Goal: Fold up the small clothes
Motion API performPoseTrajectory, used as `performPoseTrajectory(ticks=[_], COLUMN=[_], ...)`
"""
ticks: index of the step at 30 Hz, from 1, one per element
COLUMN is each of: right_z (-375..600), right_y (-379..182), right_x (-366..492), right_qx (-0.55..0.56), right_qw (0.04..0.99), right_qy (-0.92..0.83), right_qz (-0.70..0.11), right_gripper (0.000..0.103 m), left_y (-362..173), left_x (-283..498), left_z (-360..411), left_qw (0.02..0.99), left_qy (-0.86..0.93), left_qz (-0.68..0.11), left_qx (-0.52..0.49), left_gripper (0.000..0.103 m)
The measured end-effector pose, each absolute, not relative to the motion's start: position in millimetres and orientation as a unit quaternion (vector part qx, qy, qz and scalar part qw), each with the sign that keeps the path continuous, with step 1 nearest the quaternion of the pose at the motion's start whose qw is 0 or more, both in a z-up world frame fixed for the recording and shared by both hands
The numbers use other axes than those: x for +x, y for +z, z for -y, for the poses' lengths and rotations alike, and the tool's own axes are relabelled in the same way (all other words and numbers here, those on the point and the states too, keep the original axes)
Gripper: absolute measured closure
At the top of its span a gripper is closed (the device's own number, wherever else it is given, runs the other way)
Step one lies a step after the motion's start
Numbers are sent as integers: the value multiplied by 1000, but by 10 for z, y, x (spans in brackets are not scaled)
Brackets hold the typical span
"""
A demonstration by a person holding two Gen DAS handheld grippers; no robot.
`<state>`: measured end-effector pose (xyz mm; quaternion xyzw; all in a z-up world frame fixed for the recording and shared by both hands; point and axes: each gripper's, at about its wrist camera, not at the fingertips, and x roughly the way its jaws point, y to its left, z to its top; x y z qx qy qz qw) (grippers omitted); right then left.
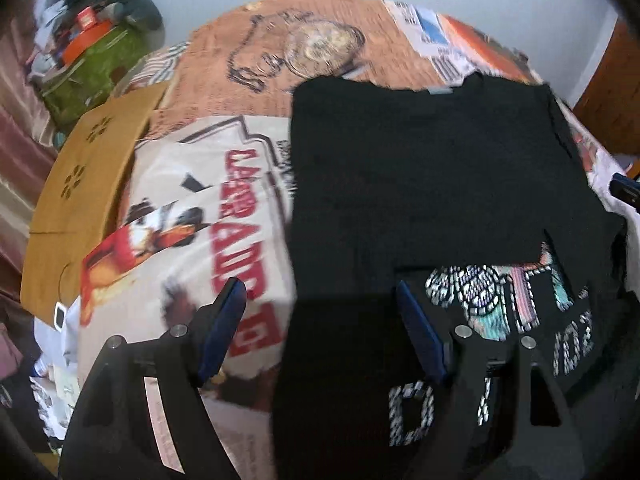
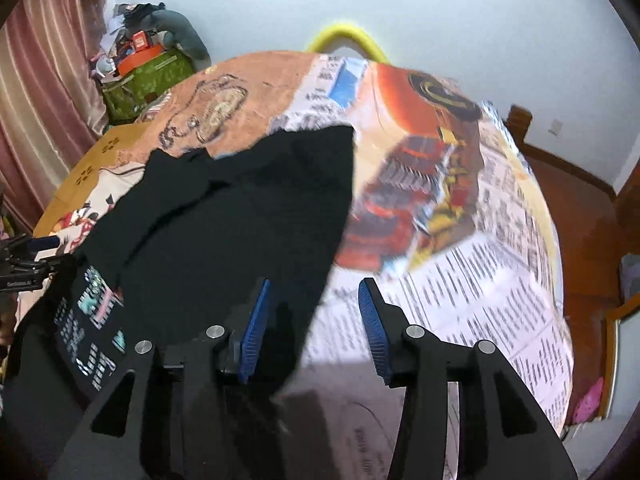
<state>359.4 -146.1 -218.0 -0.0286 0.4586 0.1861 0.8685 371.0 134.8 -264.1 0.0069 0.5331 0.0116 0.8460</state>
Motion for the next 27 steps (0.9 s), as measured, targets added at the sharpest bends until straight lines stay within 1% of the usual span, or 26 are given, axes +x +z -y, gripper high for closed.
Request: performPoseTrajectory(ticks=[3,7,11,13,16,22,23,25,26,27], right_z=[1539,1532,1468,1414,1349,1246,1220,1187,1180,1187], right_y=[-2276,-2315,-2368,-2405,-2424,-2427,-2423,-2423,-2428,-2436], right_x=[3665,3821,4021,4133,4228,4297,4289,4305,4333,4368], right_qx=[-10,0,15,21,29,14,8,-6,-10,-7], right_qw=[865,866,864,863,866,871,872,875,875,875], right_qy=[188,198,210,212,215,215,214,206,203,203], right_qz=[-465,-459,-458,-458,-451,-441,-440,-438,-439,-440], right_gripper=[61,61,61,61,61,61,63,81,84,92], left_y=[-2694,-2530,-2588,-2601,-2540,-2350,-2304,-2212,-2187,-2188], left_x=[3886,4141,4455,4552,4534,4277,4227,4145,4129,4132], left_z=[-1331,-1447,-1491,-1524,-1588,-1549,-1572,-1657,-1688,-1713], left_qw=[837,848,841,841,845,858,860,866,867,867], left_qy=[22,28,37,5,-48,-83,-86,-88,-83,-79], left_qz=[-547,-528,-540,-539,-525,-504,-501,-490,-489,-490], left_qx=[0,-31,-21,-48,-91,-46,-45,-49,-49,-49], left_gripper=[26,26,26,26,26,26,26,25,25,25])
